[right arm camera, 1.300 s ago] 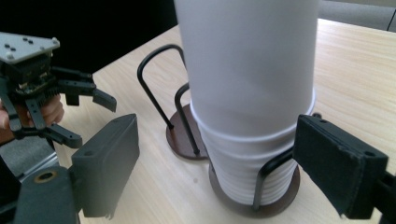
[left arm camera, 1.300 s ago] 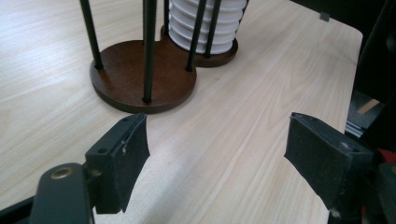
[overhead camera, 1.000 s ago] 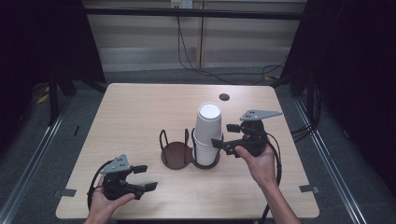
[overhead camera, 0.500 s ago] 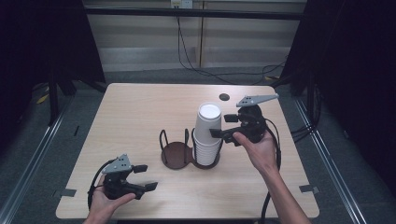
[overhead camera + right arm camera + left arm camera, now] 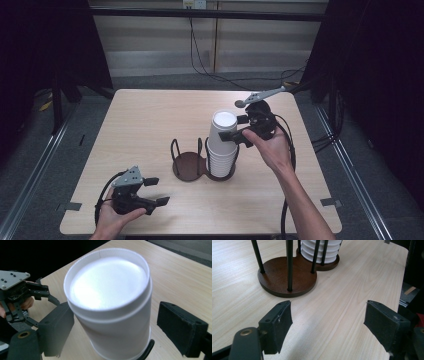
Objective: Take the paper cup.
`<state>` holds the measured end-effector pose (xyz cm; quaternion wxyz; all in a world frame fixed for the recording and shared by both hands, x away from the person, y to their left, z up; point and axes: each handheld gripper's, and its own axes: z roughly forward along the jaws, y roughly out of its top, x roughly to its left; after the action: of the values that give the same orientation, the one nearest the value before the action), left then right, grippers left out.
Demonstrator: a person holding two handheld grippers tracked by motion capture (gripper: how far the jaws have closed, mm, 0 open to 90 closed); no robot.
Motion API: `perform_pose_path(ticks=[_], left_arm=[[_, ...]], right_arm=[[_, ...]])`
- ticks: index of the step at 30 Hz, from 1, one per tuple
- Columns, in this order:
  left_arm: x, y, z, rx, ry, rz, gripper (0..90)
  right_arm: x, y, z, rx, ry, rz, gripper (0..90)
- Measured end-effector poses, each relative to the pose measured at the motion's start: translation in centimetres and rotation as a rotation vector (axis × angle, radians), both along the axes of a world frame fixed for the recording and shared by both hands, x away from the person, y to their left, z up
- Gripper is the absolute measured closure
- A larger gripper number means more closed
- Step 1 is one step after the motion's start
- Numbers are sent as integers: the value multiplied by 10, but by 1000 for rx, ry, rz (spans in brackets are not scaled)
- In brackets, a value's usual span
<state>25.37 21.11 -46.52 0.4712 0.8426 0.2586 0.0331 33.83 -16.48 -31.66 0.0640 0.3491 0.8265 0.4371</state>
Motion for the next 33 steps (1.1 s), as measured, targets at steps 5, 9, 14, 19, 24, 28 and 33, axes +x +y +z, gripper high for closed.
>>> perform_pose_path(ticks=[5,9,14,19,24,28,33], left_arm=[[-1,-2,-1,8,1,-13,229],[-1,-3,-2,7,4,-10,229],[-1,-2,-1,5,5,-8,228],[0,-4,-2,14,9,-13,228],[0,-2,-2,7,10,-12,228],[0,-1,-1,4,1,-5,228],[1,-2,-1,27,-7,-8,226]], right_arm=[[6,9,3,-41,11,31,164],[11,14,4,-67,14,39,157],[14,17,6,-89,13,54,175],[15,24,10,-111,-5,57,183],[16,30,12,-148,-17,57,213],[14,29,11,-134,-28,53,220],[14,30,12,-151,-38,57,227]])
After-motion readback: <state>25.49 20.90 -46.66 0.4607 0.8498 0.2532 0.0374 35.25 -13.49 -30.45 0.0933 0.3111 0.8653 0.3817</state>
